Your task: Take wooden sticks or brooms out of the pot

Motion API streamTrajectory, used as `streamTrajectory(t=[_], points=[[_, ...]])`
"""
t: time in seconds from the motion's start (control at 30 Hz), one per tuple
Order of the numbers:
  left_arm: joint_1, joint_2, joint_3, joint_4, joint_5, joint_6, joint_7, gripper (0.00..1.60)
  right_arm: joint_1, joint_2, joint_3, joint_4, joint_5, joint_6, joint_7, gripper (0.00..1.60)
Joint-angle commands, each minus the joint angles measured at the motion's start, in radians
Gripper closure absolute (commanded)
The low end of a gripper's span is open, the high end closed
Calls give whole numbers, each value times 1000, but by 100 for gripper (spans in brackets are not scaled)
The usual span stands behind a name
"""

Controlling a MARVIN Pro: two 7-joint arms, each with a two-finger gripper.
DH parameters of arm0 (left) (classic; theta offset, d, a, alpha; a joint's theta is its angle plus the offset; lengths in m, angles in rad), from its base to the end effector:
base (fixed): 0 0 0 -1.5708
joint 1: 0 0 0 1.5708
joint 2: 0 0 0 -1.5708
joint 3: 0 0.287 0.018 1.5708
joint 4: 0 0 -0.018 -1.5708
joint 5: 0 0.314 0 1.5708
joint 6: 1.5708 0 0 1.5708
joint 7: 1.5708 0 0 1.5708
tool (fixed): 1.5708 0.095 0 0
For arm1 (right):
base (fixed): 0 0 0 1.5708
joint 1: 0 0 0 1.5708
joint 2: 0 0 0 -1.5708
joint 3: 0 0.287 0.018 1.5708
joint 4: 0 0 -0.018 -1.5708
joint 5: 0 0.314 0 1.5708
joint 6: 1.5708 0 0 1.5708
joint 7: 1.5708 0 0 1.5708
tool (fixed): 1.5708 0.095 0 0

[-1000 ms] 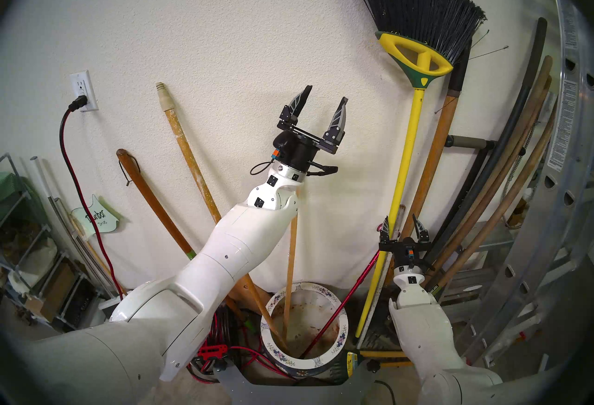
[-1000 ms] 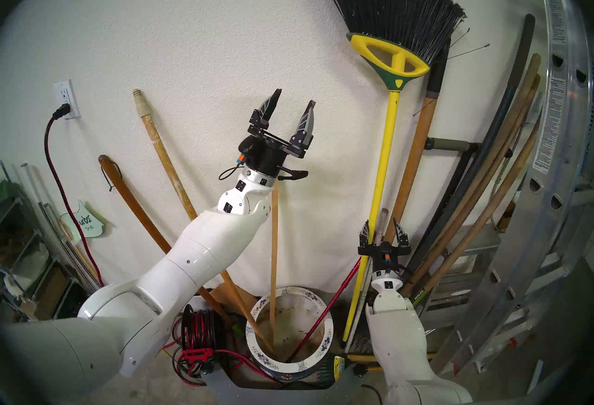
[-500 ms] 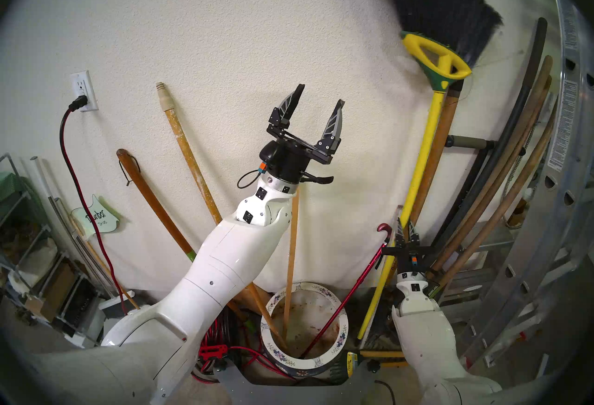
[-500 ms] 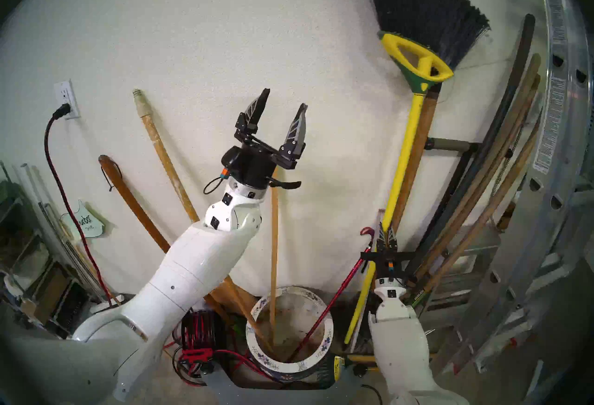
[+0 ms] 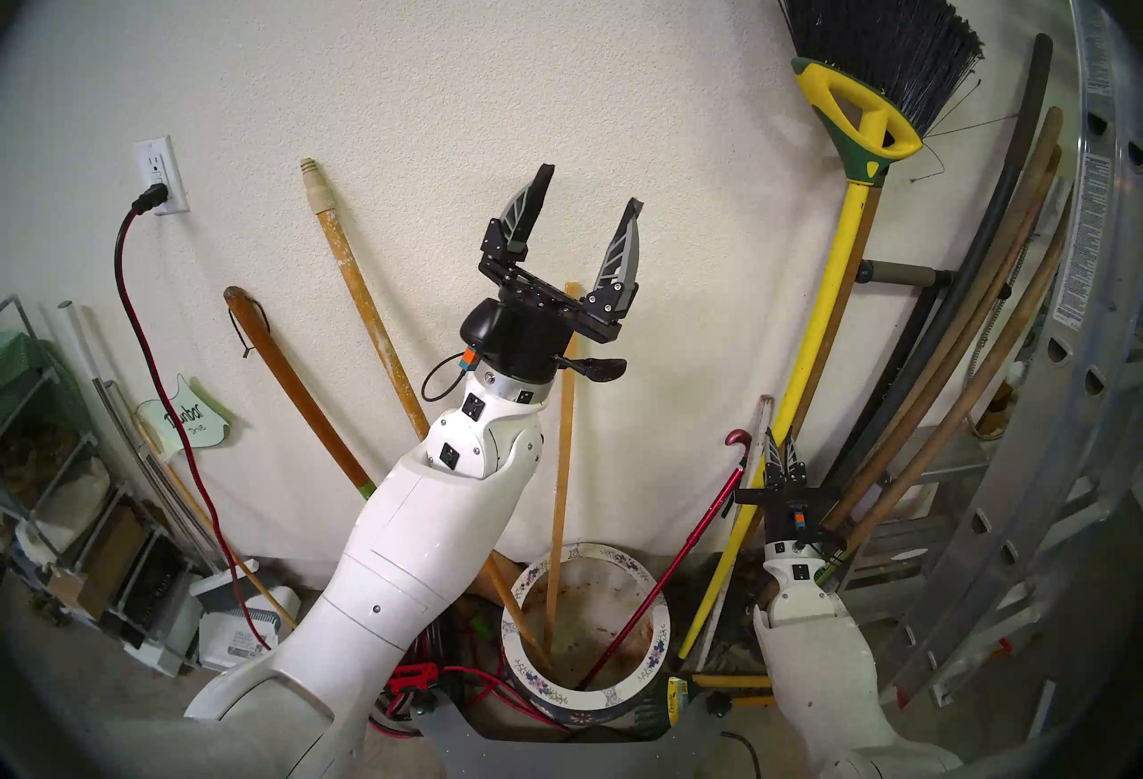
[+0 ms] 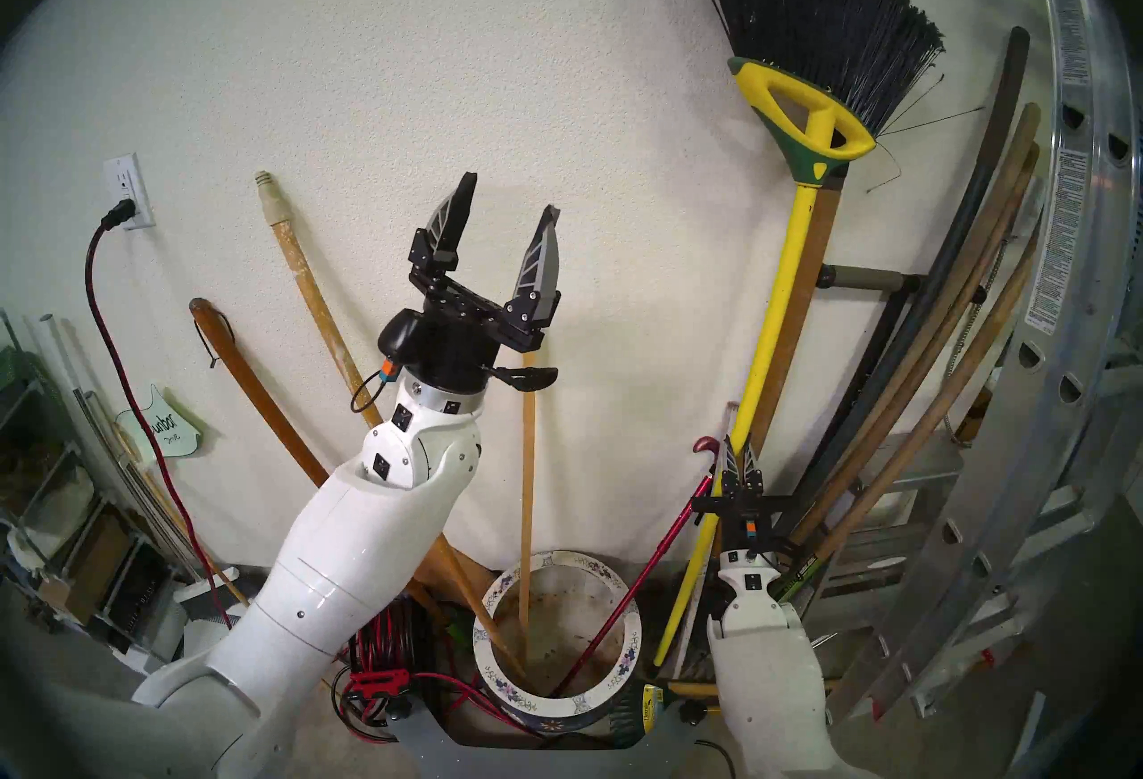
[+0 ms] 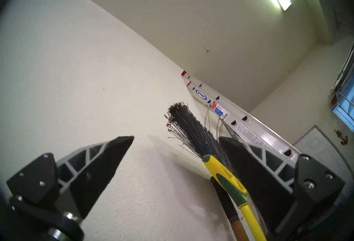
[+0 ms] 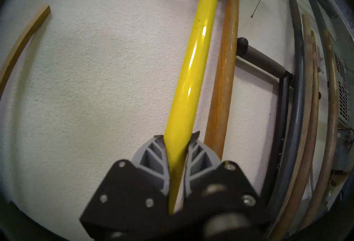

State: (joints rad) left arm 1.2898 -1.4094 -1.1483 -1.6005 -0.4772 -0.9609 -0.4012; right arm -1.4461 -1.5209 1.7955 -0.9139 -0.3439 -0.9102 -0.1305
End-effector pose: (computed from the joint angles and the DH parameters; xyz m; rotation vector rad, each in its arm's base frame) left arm 0.3984 -0.1195 -0.1304 0.4140 -0.3613 2.4976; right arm 0.3963 -0.0875 -0.4197 1.6069 0.1786 2.3424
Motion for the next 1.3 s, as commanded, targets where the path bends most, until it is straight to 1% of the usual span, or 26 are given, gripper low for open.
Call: streamTrajectory(t=[0.0, 0.17, 0.3, 0.33, 0.37, 0.4, 0.43, 0.53, 0.57, 0.6, 0.7, 0.73, 0.93, 0.97, 1.07, 1.27], points=[[112, 4, -36, -115, 50, 1, 41, 0, 34, 13, -24, -18, -18, -16, 24, 160], [178, -4, -66, -171, 111, 1, 89, 0, 60, 17, -34, 9, -37, 7, 41, 160], [219, -21, -89, -188, 156, 1, 124, 0, 79, 16, -39, 39, -54, 25, 47, 160], [269, -44, -114, -212, 187, 1, 137, 0, 87, 16, -39, 54, -62, 33, 46, 160], [304, -65, -133, -227, 213, 1, 149, 0, 97, 16, -40, 72, -70, 39, 45, 160], [304, -65, -133, -227, 213, 1, 149, 0, 97, 16, -40, 72, -70, 39, 45, 160], [269, -57, -119, -207, 222, 1, 165, 0, 104, 16, -40, 85, -78, 45, 42, 160], [301, -96, -143, -217, 280, 1, 193, 0, 121, 15, -40, 116, -96, 50, 31, 160], [324, -112, -155, -230, 305, 1, 203, 0, 127, 16, -41, 126, -104, 51, 26, 160], [328, -106, -152, -233, 321, 1, 221, 0, 133, 16, -41, 140, -111, 52, 19, 160], [337, -121, -156, -233, 378, 1, 266, 0, 154, 18, -43, 180, -135, 50, -4, 160], [336, -115, -151, -232, 390, 1, 284, 0, 159, 19, -43, 190, -141, 47, -11, 160], [344, -135, -148, -223, 489, 1, 380, 0, 194, 27, -49, 270, -186, 23, -67, 160], [342, -129, -143, -223, 499, 1, 396, 0, 197, 28, -50, 278, -191, 19, -74, 160], [344, -135, -136, -222, 549, 1, 450, 0, 204, 30, -54, 297, -207, 0, -98, 160], [345, -138, -126, -220, 624, 1, 535, 0, 194, 33, -56, 304, -221, -36, -117, 160]])
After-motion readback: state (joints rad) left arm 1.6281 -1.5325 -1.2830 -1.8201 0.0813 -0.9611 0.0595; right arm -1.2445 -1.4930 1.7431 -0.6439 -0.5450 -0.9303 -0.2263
